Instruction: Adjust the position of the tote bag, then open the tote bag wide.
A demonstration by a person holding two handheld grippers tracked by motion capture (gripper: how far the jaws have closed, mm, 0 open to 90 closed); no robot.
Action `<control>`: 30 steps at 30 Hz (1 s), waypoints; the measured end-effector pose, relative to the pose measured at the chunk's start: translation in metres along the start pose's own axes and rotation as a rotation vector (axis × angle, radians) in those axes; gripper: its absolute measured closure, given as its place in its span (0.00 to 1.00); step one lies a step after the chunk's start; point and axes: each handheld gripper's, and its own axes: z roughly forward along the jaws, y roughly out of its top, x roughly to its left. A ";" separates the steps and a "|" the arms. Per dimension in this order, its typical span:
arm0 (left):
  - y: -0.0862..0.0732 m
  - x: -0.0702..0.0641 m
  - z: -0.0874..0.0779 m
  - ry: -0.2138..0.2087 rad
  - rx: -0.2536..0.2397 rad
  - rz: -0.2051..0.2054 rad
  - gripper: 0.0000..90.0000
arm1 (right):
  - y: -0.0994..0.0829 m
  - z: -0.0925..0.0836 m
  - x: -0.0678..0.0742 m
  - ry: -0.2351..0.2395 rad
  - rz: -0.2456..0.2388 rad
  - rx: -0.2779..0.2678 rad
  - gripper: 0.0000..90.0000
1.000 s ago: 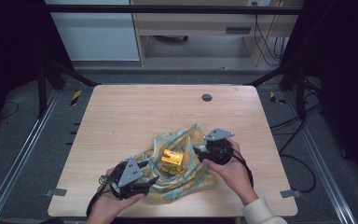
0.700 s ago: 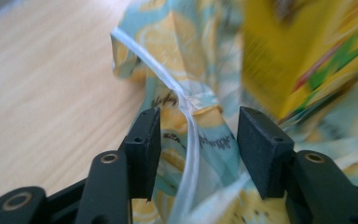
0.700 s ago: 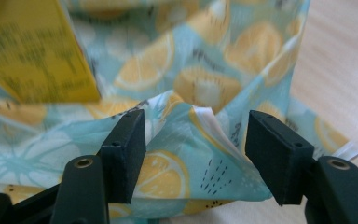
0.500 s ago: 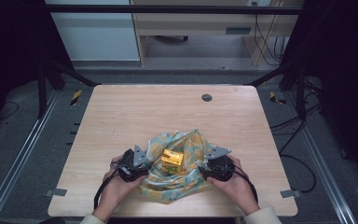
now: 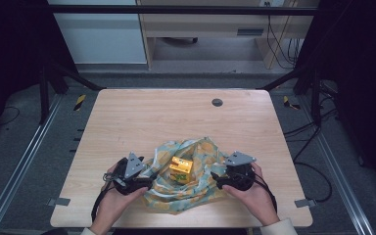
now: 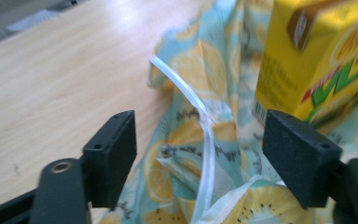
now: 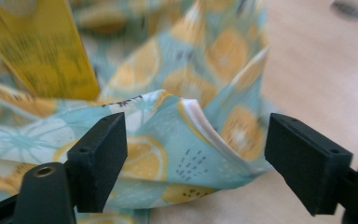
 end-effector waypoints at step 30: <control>-0.037 0.102 -0.053 0.261 -0.096 -0.277 0.07 | 0.004 -0.027 -0.074 -0.203 0.177 -0.187 0.10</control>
